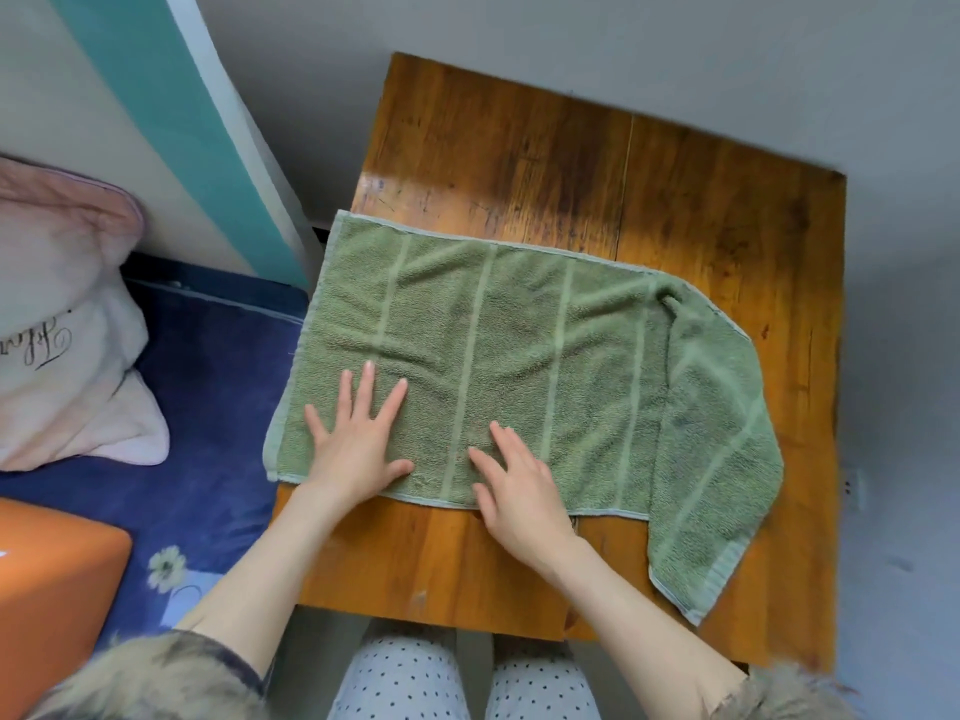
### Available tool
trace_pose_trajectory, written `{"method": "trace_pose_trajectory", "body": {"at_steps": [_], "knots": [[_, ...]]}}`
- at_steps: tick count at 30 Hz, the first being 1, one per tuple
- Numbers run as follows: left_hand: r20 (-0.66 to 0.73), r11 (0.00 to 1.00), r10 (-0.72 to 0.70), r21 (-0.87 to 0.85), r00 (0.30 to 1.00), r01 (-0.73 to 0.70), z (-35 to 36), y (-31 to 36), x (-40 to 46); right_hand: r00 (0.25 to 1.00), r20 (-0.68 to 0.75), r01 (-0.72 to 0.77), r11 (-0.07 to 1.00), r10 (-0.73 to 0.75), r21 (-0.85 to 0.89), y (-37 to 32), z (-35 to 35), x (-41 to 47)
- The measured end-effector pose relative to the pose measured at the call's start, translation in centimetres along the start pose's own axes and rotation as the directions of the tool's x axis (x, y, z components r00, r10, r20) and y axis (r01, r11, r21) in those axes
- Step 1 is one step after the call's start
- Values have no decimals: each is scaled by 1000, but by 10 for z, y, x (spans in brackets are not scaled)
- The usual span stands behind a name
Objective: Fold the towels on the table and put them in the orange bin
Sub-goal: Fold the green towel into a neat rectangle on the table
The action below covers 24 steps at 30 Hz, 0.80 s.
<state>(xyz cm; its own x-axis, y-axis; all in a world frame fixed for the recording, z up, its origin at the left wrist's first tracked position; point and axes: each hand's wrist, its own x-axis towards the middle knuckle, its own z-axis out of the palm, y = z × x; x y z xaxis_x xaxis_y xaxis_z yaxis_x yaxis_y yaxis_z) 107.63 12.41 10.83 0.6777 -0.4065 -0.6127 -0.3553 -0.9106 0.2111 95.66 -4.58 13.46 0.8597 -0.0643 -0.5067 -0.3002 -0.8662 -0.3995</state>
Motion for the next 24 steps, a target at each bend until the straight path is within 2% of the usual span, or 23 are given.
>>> {"method": "trace_pose_trajectory", "body": {"at_steps": [4,9,13,17,21,24], "knots": [[-96,997,41,-63,994,-47,3,33,-3,976,-179,-112,991,124,79,35,-23,-3],[-89,981,192,17,977,-191,11,107,8,869,-333,-334,930,367,152,115,-63,-19],[-60,949,304,109,951,-297,18,175,22,800,-354,-442,875,484,197,184,-83,-38],[-55,904,370,249,927,-346,25,234,37,781,-293,-512,834,551,204,233,-90,-56],[-67,893,396,262,916,-367,25,278,62,804,-281,-488,852,524,191,262,-87,-55],[-99,918,385,146,918,-369,18,299,77,814,-323,-404,870,483,284,279,-97,-48]]}}
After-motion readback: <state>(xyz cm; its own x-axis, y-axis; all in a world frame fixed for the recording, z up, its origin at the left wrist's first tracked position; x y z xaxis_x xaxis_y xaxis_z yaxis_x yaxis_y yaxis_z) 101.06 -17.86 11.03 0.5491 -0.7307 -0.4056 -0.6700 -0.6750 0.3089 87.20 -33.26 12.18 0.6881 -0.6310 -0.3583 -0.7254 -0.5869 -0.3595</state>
